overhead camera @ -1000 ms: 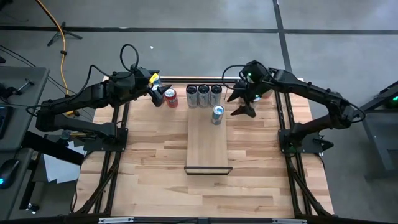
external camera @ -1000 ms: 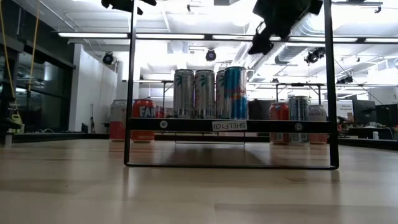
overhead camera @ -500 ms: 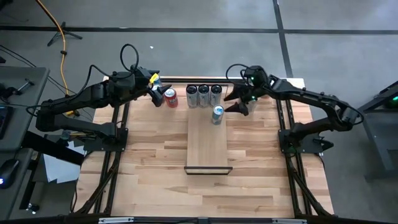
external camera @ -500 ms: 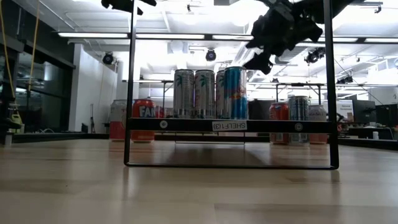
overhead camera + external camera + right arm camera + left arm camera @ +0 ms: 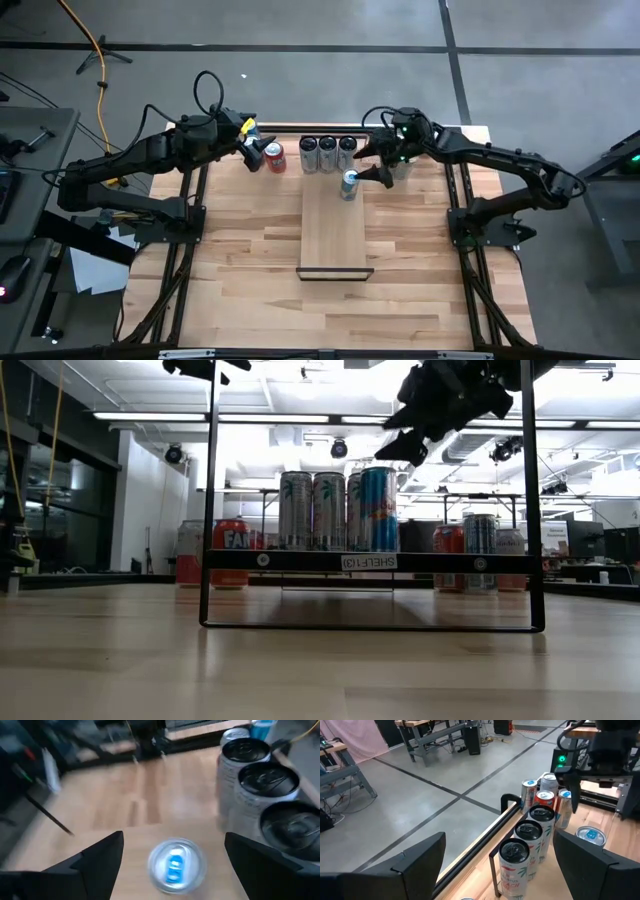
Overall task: Place canned beverage on shelf
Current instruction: Put the bottom left blue soda can on the shelf
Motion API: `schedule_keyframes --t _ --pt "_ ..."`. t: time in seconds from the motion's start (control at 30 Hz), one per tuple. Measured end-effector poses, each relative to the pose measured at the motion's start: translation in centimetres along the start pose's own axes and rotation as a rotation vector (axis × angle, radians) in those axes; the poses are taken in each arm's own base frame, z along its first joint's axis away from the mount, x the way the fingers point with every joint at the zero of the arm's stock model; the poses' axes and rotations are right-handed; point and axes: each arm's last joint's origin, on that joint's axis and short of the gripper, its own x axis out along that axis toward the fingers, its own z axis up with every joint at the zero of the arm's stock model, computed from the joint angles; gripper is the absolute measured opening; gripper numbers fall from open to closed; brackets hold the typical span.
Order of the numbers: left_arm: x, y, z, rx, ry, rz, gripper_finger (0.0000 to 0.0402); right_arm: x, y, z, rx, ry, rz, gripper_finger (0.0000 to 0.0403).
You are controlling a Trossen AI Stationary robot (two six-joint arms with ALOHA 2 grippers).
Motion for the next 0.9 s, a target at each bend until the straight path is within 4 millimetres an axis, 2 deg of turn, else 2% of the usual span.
schedule_keyframes --t 0.1,0.33,0.53,0.9 --pt "0.0 0.0 0.0 0.000 0.000 0.000 0.0326 0.5 0.7 -0.2 -0.131 0.044 -0.042 0.0334" --pt "0.0 0.0 0.0 0.000 0.000 -0.001 0.0326 1.2 1.7 -0.4 -0.260 0.088 -0.093 0.0334" --pt "0.0 0.0 0.0 0.000 0.000 -0.001 0.0326 1.5 1.3 -0.8 -0.225 0.124 -0.122 0.0334" --pt "0.0 0.0 0.0 -0.003 0.000 -0.001 0.0326 3.5 1.3 -1.7 -0.271 0.176 -0.077 0.0334"
